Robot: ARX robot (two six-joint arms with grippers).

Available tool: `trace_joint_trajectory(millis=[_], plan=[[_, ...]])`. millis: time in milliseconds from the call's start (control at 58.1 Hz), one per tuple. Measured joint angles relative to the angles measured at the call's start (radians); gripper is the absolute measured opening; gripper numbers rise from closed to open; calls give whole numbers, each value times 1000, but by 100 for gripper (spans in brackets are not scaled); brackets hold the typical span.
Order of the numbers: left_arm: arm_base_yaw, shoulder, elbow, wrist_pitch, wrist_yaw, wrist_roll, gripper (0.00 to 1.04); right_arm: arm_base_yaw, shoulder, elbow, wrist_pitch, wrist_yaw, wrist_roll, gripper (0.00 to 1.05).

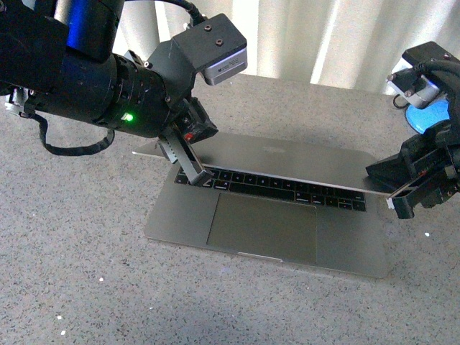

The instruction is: Close laptop

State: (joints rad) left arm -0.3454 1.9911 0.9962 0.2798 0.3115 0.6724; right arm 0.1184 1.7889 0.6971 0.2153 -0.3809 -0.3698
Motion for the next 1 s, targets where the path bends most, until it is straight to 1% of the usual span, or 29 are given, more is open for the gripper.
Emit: trace_joint_trajectory(millis=[998], plan=[[5,50,-40,39,27,-20,4,-6,63,-32,47,-3,-8,1]])
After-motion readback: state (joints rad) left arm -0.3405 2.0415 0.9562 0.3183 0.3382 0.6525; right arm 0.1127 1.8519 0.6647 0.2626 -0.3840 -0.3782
